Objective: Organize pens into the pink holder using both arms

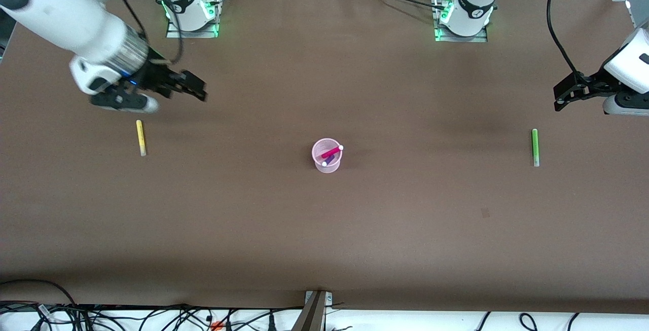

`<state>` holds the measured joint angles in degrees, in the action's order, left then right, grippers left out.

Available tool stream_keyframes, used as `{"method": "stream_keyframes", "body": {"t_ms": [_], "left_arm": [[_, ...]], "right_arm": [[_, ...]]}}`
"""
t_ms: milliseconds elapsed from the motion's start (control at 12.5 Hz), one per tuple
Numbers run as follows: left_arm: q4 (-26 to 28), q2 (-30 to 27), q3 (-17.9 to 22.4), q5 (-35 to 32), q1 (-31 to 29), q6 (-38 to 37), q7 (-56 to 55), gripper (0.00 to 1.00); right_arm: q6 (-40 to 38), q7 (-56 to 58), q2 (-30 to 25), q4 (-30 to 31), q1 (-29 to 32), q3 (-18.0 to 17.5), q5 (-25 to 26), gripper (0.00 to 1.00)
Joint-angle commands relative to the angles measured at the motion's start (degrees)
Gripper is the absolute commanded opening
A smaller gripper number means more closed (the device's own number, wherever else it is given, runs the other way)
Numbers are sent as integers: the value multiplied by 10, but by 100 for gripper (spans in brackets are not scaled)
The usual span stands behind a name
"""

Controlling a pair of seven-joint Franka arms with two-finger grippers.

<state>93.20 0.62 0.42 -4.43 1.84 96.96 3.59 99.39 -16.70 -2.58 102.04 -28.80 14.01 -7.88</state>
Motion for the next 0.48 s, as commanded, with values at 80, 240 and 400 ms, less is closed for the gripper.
{"method": "stream_keyframes", "body": {"t_ms": [80,240,400], "left_arm": [[1,-7,3,8,5,-5,-5,100],[1,-6,-2,8,6,-5,-5,100],[1,-6,-1,8,5,-5,-4,100]], "right_arm": [[-58,112,-5,-45,170,-129,59,100],[-64,116,6,-71,195,-149,60,100],[-79,115,14,-85,195,-148,62,100]]}}
